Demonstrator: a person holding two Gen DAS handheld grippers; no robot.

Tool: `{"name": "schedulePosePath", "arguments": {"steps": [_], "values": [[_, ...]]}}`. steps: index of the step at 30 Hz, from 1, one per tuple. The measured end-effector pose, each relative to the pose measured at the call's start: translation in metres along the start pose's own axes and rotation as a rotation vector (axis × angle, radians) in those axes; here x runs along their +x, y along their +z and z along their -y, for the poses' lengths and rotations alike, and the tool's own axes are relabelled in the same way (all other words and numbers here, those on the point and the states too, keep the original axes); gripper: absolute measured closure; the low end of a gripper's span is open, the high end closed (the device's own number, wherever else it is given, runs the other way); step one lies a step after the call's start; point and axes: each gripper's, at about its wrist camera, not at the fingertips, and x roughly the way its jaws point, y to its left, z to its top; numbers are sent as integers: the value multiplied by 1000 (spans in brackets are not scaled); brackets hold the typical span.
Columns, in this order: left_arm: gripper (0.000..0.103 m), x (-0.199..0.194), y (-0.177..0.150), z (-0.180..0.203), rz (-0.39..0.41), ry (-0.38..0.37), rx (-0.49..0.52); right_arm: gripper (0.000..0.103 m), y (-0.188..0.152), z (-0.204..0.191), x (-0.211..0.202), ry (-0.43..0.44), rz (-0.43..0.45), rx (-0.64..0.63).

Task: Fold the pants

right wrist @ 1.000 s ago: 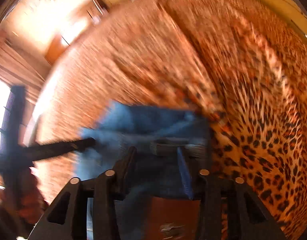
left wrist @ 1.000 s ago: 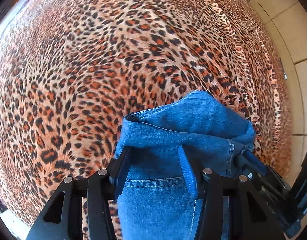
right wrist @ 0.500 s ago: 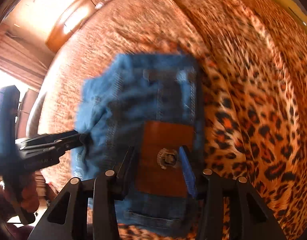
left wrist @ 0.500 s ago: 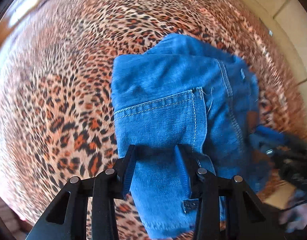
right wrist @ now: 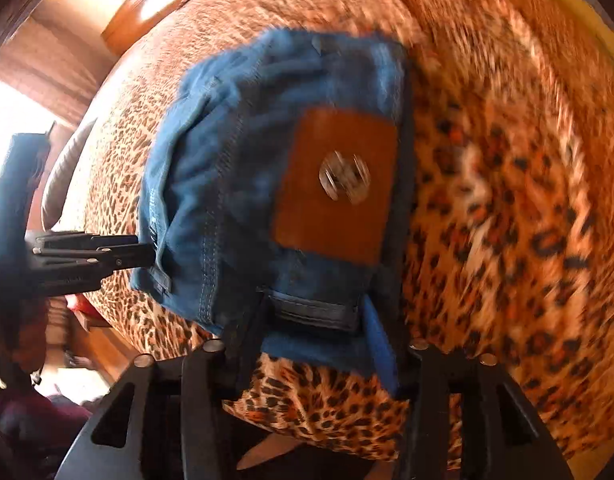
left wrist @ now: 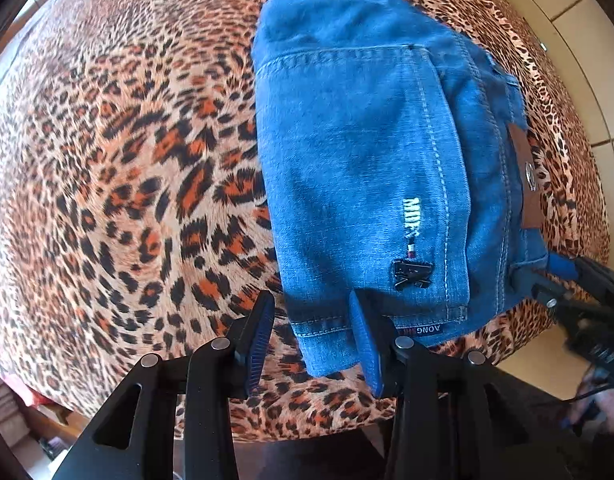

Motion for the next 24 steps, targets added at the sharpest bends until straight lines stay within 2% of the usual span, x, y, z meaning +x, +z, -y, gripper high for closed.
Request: {"name": "schedulePosePath", "arguments": {"steps": [3, 5, 8, 9, 11, 12, 16, 19, 21, 23, 24], "values": [[66, -21, -2, -5, -3, -59, -26, 53, 11, 12, -16, 70, -8, 70], [66, -33, 6, -17, 21, -75, -52, 49, 24, 24, -38, 123, 42, 116], [59, -52, 31, -33, 70, -103, -121, 31, 53, 44, -57, 151, 138, 188], [54, -52, 44, -37, 75, -116, -142, 30, 66, 51, -59, 160, 157, 216], [54, -40, 74, -41, 76, -110, -178, 29, 86, 54, -50, 170, 157, 242], [54, -35, 90, -41, 69, -111, -194, 29, 96, 55, -43, 162, 153, 251], [54, -17, 114, -29, 81, -116, -256, 30, 135, 43, -20, 84, 162, 257], [54, -7, 131, -23, 127, -33, -268, 30, 152, 30, -14, 61, 210, 222], [55, 9, 136, -20, 90, 2, -262, 30, 155, 27, 6, -27, 172, 156], [55, 15, 136, -20, 87, -8, -283, 30, 151, 24, 24, -124, 94, 104], [56, 14, 135, -21, 93, -15, -292, 30, 153, 24, 34, -126, 67, 100]]}}
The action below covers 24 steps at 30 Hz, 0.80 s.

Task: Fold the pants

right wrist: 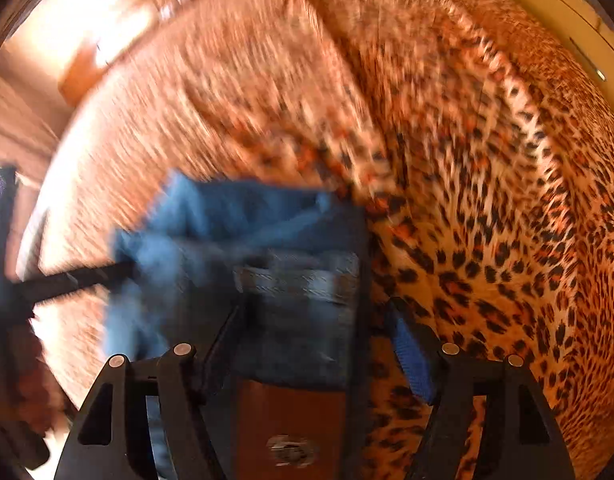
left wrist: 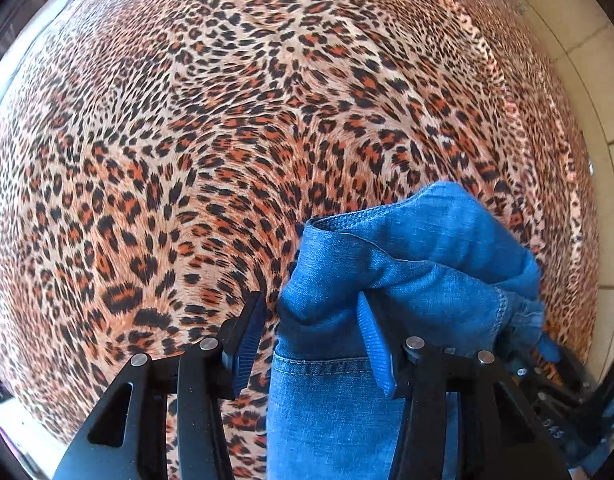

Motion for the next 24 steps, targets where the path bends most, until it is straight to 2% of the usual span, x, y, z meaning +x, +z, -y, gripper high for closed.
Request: {"name": "schedulePosePath", "arguments": {"steps": [2, 6, 8, 10, 14, 17, 20, 21, 22, 23, 24], "values": [[56, -2, 0, 2, 10, -1, 11, 31, 1, 1, -3, 13, 21, 12], [58, -12, -4, 2, 25, 18, 45, 31, 0, 11, -14, 50, 1, 59], [59, -10, -8, 2, 32, 15, 50, 31, -13, 26, -39, 85, 4, 84], [59, -25, -13, 3, 35, 17, 56, 31, -10, 35, -49, 117, 14, 103], [59, -30, -14, 1, 37, 25, 64, 30, -14, 35, -72, 151, 29, 120], [58, -34, -18, -1, 18, -9, 46, 29, -9, 36, -76, 156, 31, 125], [58, -32, -28, -2, -16, -41, 26, 30, 4, 25, -58, 137, 25, 105], [58, -30, -30, -1, -31, -50, 23, 44, 2, 19, -58, 134, 33, 82], [58, -28, -30, 3, -26, -25, 37, 53, 4, 14, -59, 101, 47, 41], [57, -28, -29, 6, -18, -8, 50, 72, 5, 10, -57, 84, 57, 16], [57, -25, -28, 11, -11, 17, 73, 77, 5, 10, -58, 59, 67, -13]]}}
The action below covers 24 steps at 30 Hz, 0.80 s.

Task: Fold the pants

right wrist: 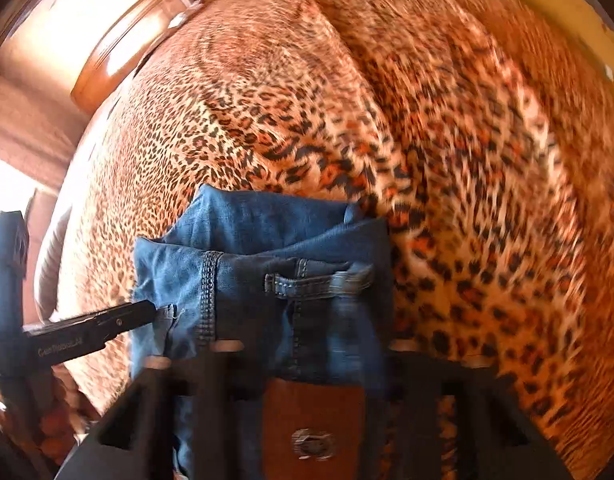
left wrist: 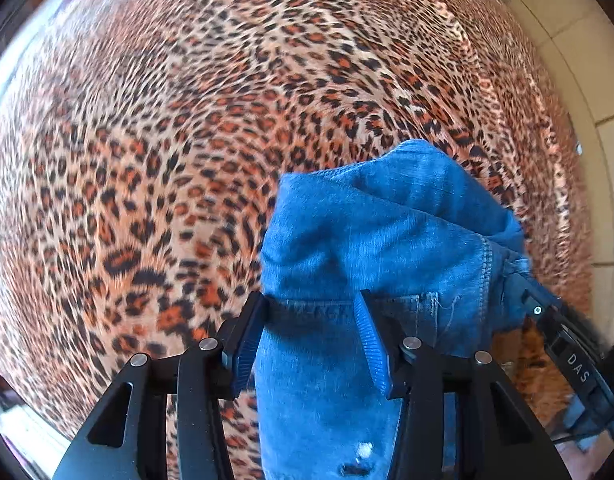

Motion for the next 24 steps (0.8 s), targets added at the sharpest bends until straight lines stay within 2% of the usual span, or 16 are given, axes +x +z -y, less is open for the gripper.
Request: {"name": "schedulePosePath", "arguments": {"steps": [2, 3, 4, 5, 7, 8, 10, 12, 13, 15, 17, 20, 22, 23, 24], "values": [[56, 1, 3, 3, -8, 31, 19, 80, 0, 5, 10, -66, -36, -28], [57, -3, 3, 2, -9, 23, 20, 74, 1, 10, 11, -100, -54, -35], [58, -10, 2, -2, -9, 3, 24, 72, 1, 11, 9, -96, -56, -21], [58, -15, 0, -6, -7, -10, 27, 70, 2, 14, 2, -70, -50, 3], [58, -30, -12, -21, 8, -40, 31, 68, -4, 17, -24, 42, -18, 39], [57, -34, -19, -28, 6, -56, 24, 62, -11, 15, -37, 97, -11, 36], [57, -36, -40, -44, -26, -92, -13, 54, -30, 9, -54, 132, -4, 5], [57, -27, -62, -47, -78, -121, -20, 53, -55, 1, -58, 149, -25, -21], [57, -22, -69, -46, -85, -109, -6, 53, -66, -3, -56, 161, -34, -32], [57, -10, -80, -41, -78, -57, 26, 55, -83, -9, -47, 131, -59, -77], [56, -8, -86, -36, -36, -26, 40, 54, -98, -10, -29, 92, -110, -99], [57, -18, -85, -35, -28, -13, 79, 54, -100, -8, -31, 66, -113, -101], [58, -25, -84, -42, -35, -30, 66, 54, -95, 6, -44, 115, -99, -32], [58, -28, -83, -46, -31, -37, 55, 52, -93, 15, -52, 134, -78, 0], [58, -34, -77, -48, -23, -44, 40, 45, -90, 25, -59, 150, -63, 34]]}}
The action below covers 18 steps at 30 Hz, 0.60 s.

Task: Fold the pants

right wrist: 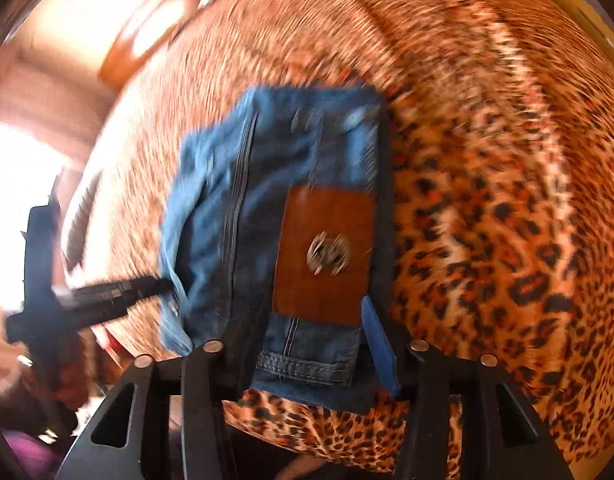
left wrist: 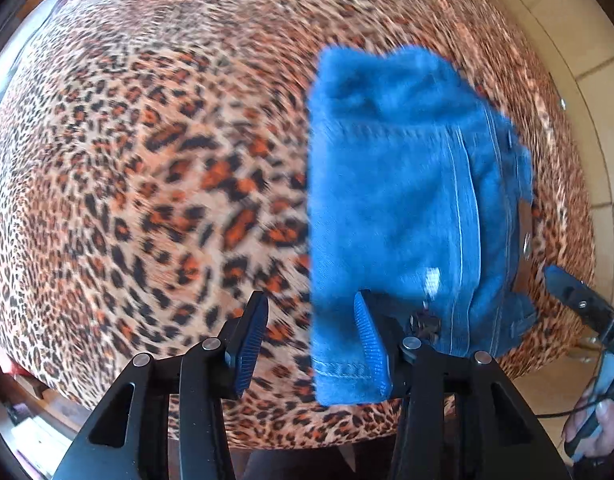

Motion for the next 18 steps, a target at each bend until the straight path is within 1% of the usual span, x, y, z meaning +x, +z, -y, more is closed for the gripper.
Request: {"name": "schedulePosePath", "arguments": {"steps": [2, 3, 5, 6, 7, 11, 13, 15, 17, 18], "values": [[58, -6, 17, -10, 5, -23, -47, 37, 11, 18, -14, 11, 35, 67], [57, -7, 27, -14, -2, -46, -70, 37, 15, 24, -16, 17, 43, 89], [51, -4, 46, -16, -22, -87, -99, 35, 28, 37, -18, 51, 61, 142], [48, -2, 54, -15, -29, -94, -103, 34, 37, 42, -15, 73, 67, 172], [47, 2, 66, -13, -40, -97, -104, 33, 41, 44, -9, 85, 71, 188], [47, 13, 95, -7, -61, -108, -112, 33, 61, 44, 18, 117, 62, 232], [44, 17, 102, -9, -71, -124, -122, 32, 69, 44, 30, 131, 61, 241], [41, 25, 109, -7, -93, -141, -129, 32, 72, 42, 42, 149, 38, 241], [39, 30, 112, -5, -95, -139, -126, 28, 76, 37, 47, 156, 24, 222], [37, 30, 107, -4, -87, -141, -118, 23, 77, 33, 46, 174, 24, 208]]}}
